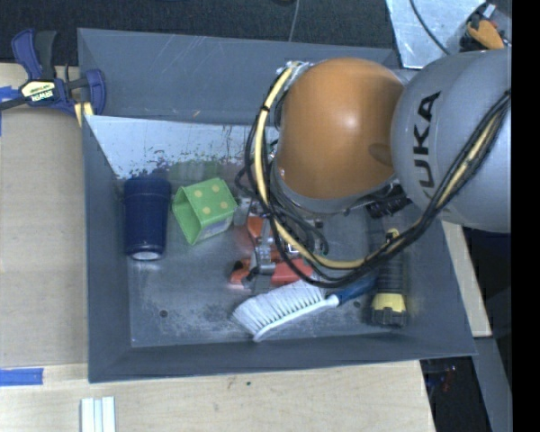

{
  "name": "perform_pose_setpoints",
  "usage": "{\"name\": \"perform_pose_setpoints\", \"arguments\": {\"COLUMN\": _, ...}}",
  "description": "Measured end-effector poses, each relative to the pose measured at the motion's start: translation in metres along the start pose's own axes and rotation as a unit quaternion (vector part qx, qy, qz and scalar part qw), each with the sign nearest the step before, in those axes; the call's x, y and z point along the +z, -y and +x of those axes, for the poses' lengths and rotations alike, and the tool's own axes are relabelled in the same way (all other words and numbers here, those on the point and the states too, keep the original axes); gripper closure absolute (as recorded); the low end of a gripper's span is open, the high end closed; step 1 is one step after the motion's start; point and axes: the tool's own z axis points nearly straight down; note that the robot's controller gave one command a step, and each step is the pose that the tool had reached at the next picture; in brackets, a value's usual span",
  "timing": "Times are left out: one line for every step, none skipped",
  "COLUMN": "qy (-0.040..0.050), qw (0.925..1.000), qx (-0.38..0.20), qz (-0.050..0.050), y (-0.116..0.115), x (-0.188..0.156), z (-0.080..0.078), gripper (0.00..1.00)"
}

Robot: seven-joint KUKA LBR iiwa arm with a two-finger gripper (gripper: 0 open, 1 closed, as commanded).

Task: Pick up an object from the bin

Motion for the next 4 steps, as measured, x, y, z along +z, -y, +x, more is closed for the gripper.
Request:
{"name": "perform_pose_setpoints", "arguments": {"qy": 0.0041, "qw": 1.0000, "qx": 0.002, "qz": -0.001, "y": 0.001, "x": -0.004, "z": -0.002, "gripper": 0.00}}
{"name": "perform_pose_setpoints", "arguments": {"qy": 0.0056, "qw": 0.9966, "qx": -0.082, "qz": 0.000, "y": 0.061, "x": 0.114, "z": 0.006, "gripper": 0.00}}
{"name": "perform_pose_setpoints", "arguments": {"qy": 0.0089, "qw": 0.9865, "qx": -0.163, "qz": -0.001, "y": 0.084, "x": 0.091, "z": 0.016, "gripper": 0.00}}
{"name": "perform_pose_setpoints", "arguments": {"qy": 0.0021, "qw": 0.9919, "qx": -0.127, "qz": 0.000, "y": 0.092, "x": 0.121, "z": 0.025, "gripper": 0.00}}
